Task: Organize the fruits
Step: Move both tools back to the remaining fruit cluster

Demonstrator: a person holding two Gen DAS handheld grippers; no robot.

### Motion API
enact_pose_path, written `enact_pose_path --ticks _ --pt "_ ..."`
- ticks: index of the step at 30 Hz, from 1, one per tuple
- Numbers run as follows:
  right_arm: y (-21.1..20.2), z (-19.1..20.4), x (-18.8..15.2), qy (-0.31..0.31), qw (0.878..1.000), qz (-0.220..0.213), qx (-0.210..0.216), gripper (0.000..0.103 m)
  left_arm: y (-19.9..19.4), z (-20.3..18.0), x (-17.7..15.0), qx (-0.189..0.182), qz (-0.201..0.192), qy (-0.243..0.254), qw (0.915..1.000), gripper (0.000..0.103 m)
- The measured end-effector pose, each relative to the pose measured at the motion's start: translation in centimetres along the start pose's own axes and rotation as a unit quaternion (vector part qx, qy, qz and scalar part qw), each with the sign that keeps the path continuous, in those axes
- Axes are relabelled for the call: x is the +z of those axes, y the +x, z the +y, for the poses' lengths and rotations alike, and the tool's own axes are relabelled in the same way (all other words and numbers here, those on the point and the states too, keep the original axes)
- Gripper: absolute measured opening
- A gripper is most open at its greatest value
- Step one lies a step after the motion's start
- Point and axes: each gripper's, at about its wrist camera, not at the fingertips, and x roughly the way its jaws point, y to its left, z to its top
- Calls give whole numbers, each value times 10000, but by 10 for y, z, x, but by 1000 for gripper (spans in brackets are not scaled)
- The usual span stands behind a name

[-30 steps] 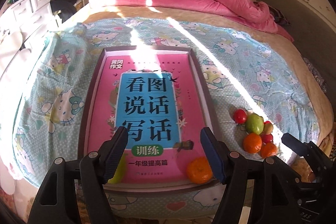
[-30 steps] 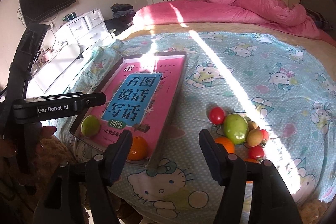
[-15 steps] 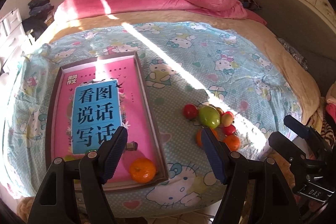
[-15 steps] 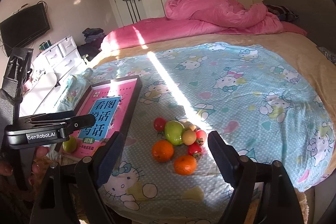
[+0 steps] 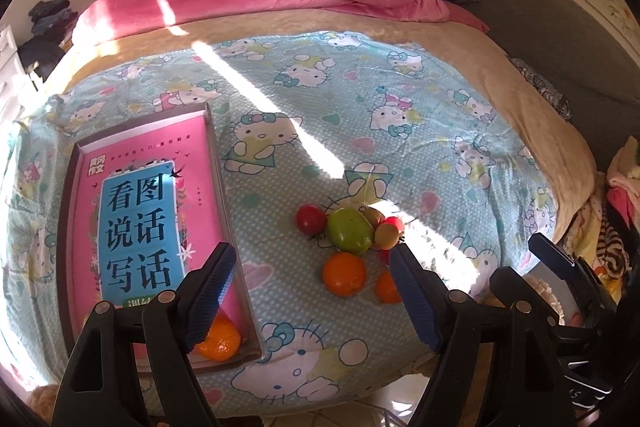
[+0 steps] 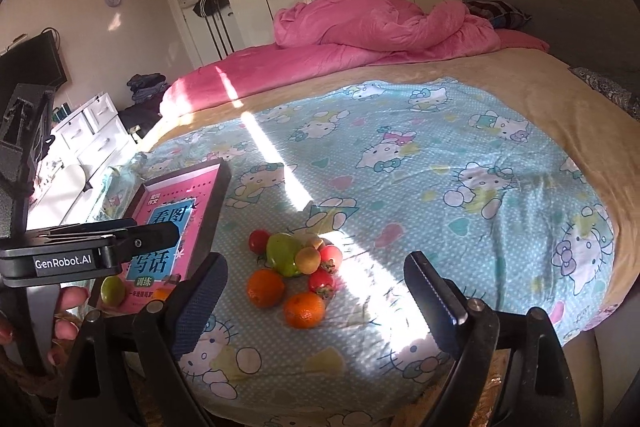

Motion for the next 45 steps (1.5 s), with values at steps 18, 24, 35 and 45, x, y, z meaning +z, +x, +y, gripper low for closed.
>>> enact_pose_path --ticks 18,24,35,45 --pt "11 -27 -19 306 9990 308 -142 90 27 -18 2 -66 292 292 9991 80" --pt "20 -35 -30 356 9979 521 -171 90 44 -24 -4 -74 508 477 9975 80" --pt "47 -17 -45 -42 9953 962 59 90 75 -25 -16 -117 935 594 9938 80" --pt "71 -6 -52 -293 9930 1125 193 90 101 -29 -21 -120 1238 677 9899 80"
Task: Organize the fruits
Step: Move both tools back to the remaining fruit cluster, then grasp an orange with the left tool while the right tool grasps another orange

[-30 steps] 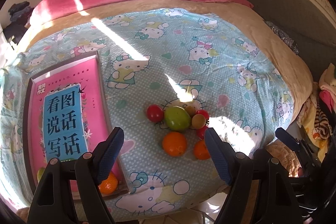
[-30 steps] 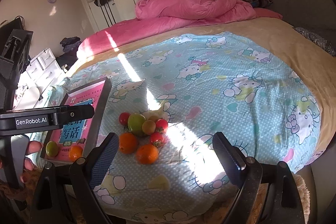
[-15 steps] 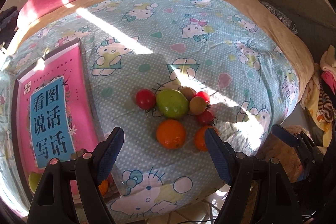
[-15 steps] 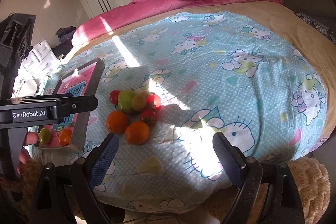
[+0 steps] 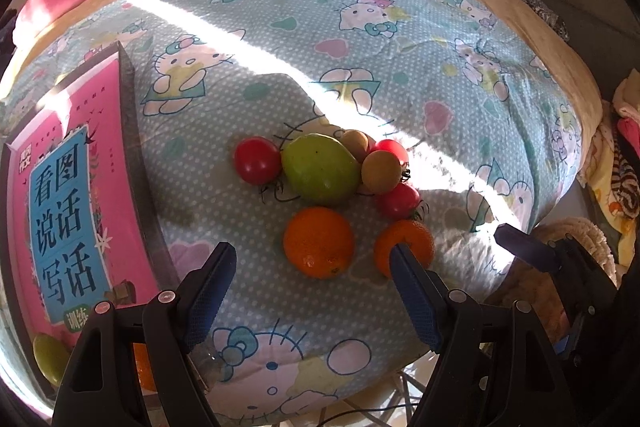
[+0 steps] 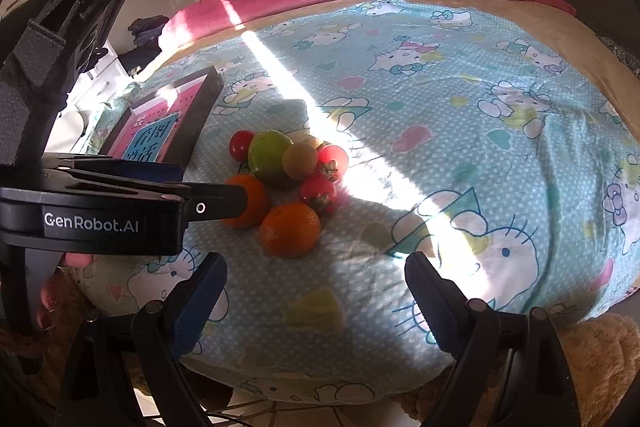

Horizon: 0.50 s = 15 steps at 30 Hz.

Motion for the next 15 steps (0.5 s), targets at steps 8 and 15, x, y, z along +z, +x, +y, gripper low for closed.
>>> enact_pose_path --ticks 8,15 --pt "17 4 0 -114 9999 88 -47 89 9 4 2 -59 74 -24 10000 78" --pt "21 5 3 -118 9999 40 51 70 14 2 5 -195 113 23 9997 62"
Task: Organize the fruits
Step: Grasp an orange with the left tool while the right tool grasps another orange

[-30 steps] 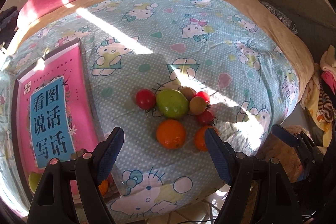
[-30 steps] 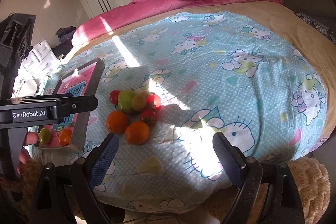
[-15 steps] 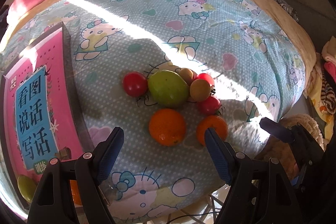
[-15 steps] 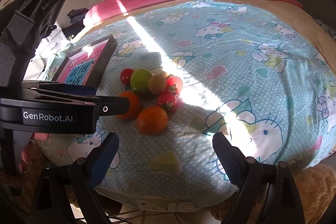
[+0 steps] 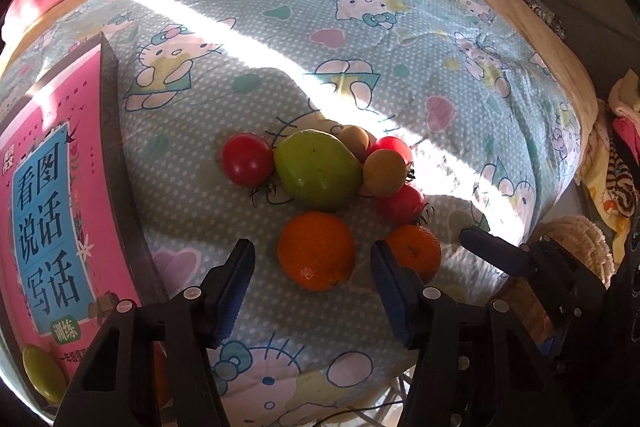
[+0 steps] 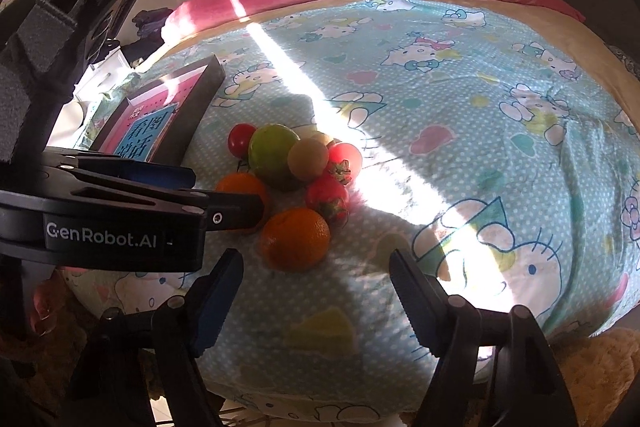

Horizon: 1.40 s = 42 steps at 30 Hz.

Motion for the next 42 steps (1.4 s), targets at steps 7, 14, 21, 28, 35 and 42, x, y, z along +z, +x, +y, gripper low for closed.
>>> enact_pose_path --ticks 7,14,21,28,35,42 --pt "11 2 3 -28 9999 71 80 53 13 -1 0 -102 123 -38 9999 50" --pt "18 7 4 -232 9996 119 60 47 17 0 2 -166 116 -96 9997 49" --pt "19 11 4 -440 9989 113 82 39 20 2 5 -213 101 -205 9995 45" --pt "10 2 3 -213 9994 53 268 39 19 8 3 -364 37 -326 9988 44" --pt "-2 -7 1 -12 9995 -78 295 39 13 10 -1 -407 -19 -352 9985 44" --pt "-10 -11 3 61 9992 -241 308 39 -2 13 -5 -348 -160 -351 9987 44"
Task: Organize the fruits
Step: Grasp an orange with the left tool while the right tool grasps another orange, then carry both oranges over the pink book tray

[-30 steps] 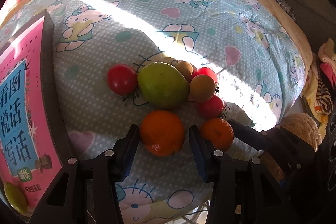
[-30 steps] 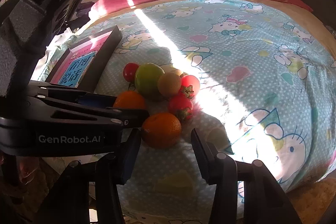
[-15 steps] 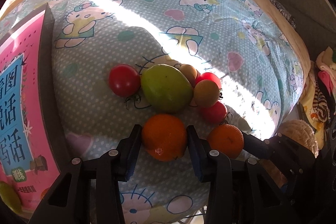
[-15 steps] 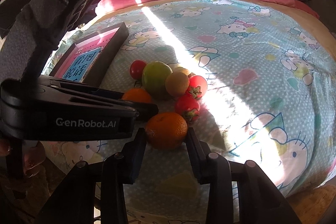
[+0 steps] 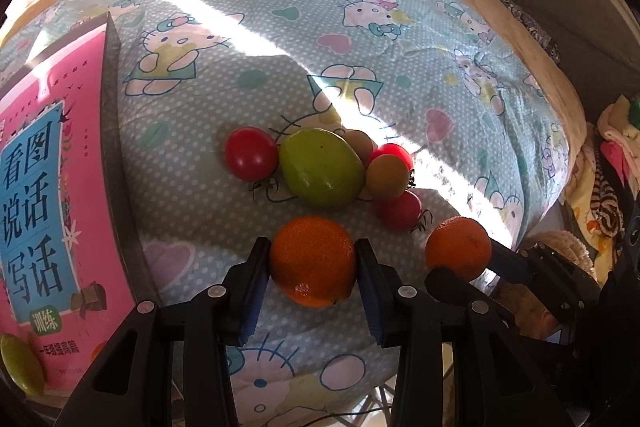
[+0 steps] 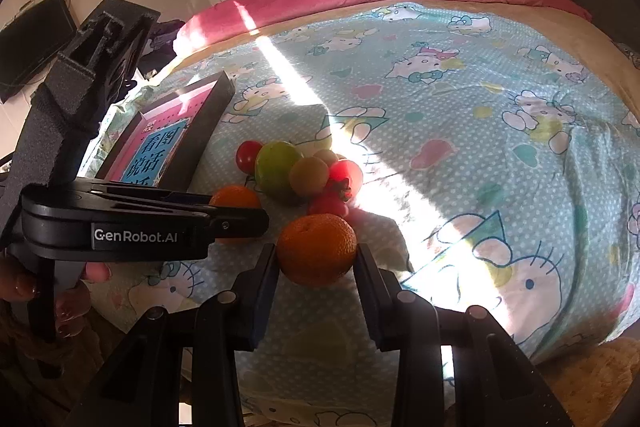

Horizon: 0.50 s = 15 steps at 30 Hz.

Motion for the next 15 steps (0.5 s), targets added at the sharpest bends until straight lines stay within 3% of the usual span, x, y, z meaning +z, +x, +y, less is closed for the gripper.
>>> enact_pose_path --ticks 15 --pt "-12 15 9 -161 9990 -368 218 39 -39 12 -13 23 -309 -120 9994 44"
